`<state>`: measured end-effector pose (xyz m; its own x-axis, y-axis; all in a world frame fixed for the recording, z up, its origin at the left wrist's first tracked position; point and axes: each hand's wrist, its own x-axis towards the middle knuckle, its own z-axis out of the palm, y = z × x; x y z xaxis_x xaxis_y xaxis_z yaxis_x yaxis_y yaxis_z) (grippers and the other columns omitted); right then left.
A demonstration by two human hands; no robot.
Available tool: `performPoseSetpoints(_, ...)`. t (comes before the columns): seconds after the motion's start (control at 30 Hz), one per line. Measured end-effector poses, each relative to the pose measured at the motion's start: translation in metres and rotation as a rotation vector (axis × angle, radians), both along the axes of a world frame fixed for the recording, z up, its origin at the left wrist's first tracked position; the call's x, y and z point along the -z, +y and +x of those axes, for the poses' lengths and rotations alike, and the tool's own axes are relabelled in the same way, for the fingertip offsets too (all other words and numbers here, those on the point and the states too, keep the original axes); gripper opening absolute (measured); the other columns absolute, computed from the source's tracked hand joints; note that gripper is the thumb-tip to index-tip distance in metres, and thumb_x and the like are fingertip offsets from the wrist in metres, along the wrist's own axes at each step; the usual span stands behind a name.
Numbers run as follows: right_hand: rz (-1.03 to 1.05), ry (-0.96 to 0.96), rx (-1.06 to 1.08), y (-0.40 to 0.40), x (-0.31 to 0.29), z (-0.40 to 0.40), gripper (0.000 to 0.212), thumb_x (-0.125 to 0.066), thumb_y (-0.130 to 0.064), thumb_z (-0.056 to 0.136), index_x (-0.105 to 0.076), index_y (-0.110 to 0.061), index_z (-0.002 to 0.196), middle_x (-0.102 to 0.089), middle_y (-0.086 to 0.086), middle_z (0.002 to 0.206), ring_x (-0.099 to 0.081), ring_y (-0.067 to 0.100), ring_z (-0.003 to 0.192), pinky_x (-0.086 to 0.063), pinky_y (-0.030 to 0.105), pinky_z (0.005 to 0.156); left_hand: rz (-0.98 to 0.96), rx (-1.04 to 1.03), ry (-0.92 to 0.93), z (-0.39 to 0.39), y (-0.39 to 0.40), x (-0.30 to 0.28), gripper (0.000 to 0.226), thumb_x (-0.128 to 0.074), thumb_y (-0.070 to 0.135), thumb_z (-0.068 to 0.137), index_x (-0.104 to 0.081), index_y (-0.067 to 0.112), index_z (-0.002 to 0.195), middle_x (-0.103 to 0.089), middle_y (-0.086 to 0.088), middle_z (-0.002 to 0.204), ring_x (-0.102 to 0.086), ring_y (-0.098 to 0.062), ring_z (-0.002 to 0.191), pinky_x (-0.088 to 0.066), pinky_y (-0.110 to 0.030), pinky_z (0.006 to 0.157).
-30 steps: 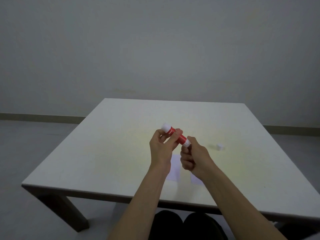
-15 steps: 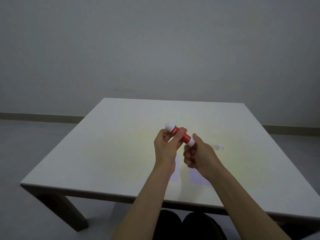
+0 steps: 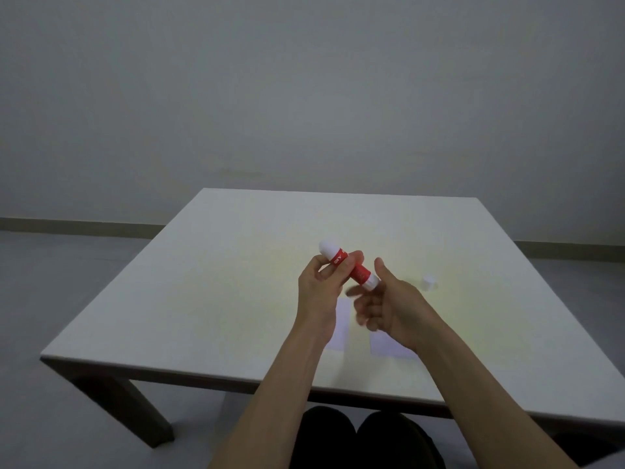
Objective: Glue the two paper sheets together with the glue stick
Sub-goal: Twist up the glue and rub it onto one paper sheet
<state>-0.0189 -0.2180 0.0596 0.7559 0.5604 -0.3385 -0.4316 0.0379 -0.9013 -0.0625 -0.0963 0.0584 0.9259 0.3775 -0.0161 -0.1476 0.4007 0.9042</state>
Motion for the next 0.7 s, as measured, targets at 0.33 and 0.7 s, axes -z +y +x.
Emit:
performPoseSetpoints(0.33, -0.047, -0.318, 0.326, -0.014, 0.010, 0.018, 0.014, -0.061, -0.016, 0.088, -0.071, -0.009, 0.095, -0.057, -0.001, 0.058, -0.046, 0.012, 0.044, -0.036, 0.021, 0.040, 1.165, 0.399, 0.292, 0.002, 0.102, 0.034, 0.064, -0.067, 0.042, 0.082, -0.041, 0.036, 0.140, -0.032, 0.008, 0.154, -0.010, -0.011, 0.148, -0.007, -0.045, 0.121)
performPoseSetpoints(0.7, -0.678, -0.966, 0.096, 0.036, 0.033, 0.010, 0.030, -0.061, -0.026, 0.083, -0.067, 0.004, 0.083, -0.071, 0.021, 0.088, -0.063, 0.036, 0.081, -0.052, 0.042, 0.071, 1.660, 0.617, 0.428, 0.012, 0.120, 0.084, 0.090, -0.060, 0.069, 0.070, -0.016, 0.047, 0.146, 0.009, 0.007, 0.162, 0.018, -0.023, 0.147, 0.013, -0.056, 0.114)
